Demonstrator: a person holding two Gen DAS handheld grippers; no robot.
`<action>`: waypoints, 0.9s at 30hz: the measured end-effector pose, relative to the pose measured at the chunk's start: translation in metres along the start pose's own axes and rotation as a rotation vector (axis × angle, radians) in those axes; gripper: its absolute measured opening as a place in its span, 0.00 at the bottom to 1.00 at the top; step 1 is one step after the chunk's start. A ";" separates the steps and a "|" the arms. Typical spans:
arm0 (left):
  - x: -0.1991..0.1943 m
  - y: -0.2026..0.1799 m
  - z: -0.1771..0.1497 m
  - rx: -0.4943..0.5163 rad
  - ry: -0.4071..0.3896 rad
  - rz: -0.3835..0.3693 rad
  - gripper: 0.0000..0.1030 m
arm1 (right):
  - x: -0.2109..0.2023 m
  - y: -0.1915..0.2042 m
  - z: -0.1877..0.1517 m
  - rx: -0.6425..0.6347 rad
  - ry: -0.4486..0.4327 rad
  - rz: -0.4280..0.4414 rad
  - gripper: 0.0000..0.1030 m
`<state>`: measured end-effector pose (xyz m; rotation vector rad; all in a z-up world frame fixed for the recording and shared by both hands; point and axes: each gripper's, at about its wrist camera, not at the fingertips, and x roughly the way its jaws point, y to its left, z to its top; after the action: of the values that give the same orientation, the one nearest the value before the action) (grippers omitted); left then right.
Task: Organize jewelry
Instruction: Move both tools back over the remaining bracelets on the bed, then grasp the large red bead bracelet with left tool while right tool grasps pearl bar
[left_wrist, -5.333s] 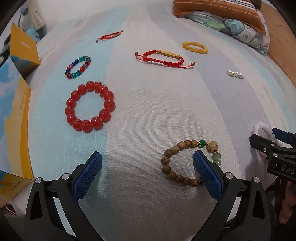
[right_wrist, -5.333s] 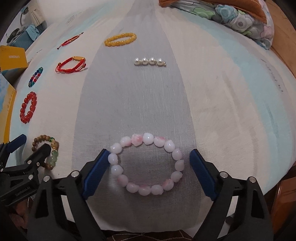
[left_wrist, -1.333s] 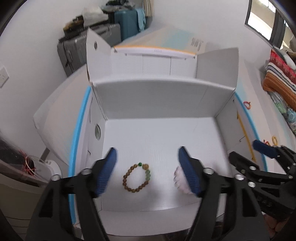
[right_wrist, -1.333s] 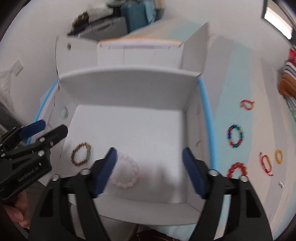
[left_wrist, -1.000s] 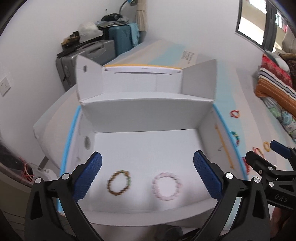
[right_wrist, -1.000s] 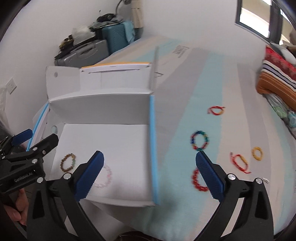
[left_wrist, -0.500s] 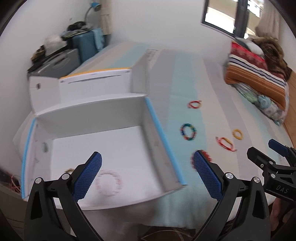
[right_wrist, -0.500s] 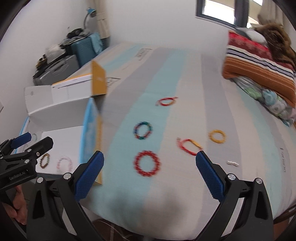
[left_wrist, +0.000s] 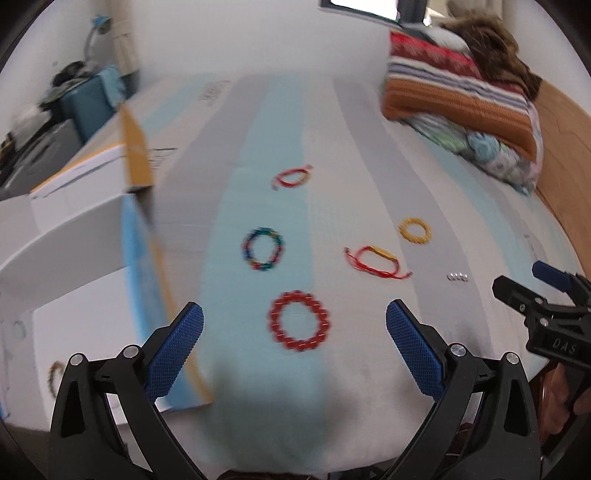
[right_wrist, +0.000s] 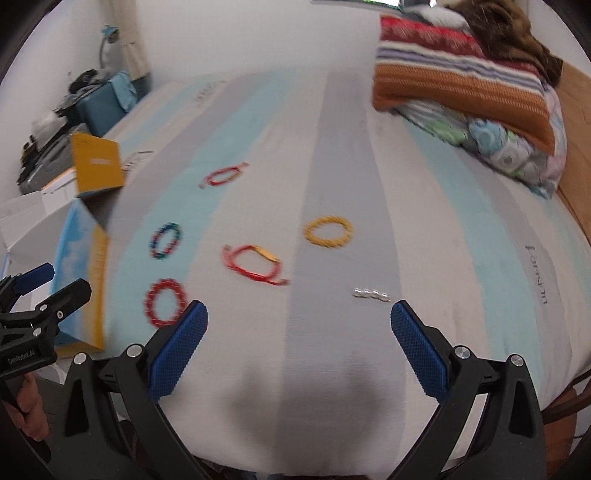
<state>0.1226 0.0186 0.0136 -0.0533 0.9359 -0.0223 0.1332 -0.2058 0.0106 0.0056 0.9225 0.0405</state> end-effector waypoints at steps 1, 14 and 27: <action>0.010 -0.005 0.001 0.013 0.011 -0.003 0.95 | 0.010 -0.010 0.001 0.004 0.013 -0.003 0.93; 0.137 0.006 -0.015 -0.012 0.151 0.053 0.95 | 0.134 -0.065 -0.005 0.017 0.157 0.014 0.93; 0.154 0.019 -0.024 -0.030 0.126 0.038 0.55 | 0.170 -0.079 -0.013 0.031 0.163 -0.007 0.59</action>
<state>0.1947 0.0301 -0.1255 -0.0625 1.0632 0.0239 0.2276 -0.2782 -0.1343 0.0277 1.0856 0.0204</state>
